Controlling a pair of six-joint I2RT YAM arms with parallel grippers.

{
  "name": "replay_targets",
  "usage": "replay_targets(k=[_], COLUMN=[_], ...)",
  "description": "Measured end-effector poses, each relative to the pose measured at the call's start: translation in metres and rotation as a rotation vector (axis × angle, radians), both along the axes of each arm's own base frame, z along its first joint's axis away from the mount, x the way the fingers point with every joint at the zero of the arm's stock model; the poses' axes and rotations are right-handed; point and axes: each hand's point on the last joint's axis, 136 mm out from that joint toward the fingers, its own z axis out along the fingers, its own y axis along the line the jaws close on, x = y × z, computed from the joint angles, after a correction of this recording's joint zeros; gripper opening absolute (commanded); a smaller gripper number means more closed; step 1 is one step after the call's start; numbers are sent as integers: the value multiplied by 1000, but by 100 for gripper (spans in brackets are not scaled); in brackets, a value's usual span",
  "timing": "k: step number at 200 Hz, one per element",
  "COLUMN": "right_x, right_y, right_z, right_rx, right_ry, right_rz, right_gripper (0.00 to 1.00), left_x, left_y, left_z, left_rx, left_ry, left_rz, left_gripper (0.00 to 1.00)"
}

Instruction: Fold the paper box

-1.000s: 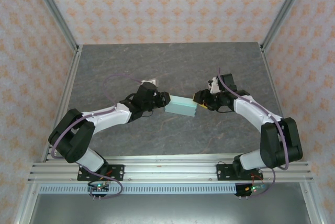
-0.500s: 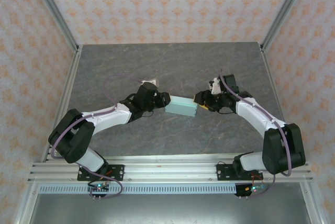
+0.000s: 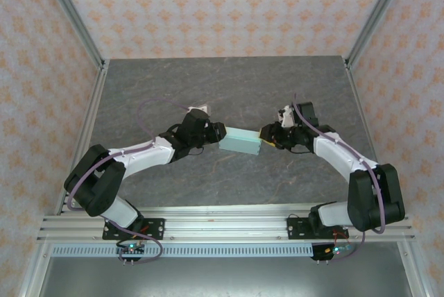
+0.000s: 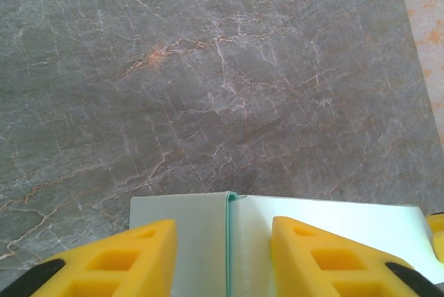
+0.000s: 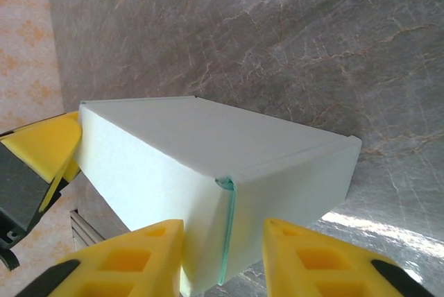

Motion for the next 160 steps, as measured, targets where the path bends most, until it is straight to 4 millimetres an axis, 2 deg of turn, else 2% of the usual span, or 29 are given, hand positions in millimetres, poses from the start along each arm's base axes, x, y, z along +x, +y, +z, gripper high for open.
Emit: replay_targets(k=[105,160], right_x=[4,12], right_y=[-2,-4], right_z=[-9,-15], right_rx=[47,73], right_ry=[-27,-51], right_rz=[-38,-70], right_gripper=[15,9], left_x=[-10,-13], left_y=[2,2], left_z=[1,-7], left_rx=[-4,-31], left_ry=[-4,-16], left_rz=[-40,-41], left_gripper=[27,21])
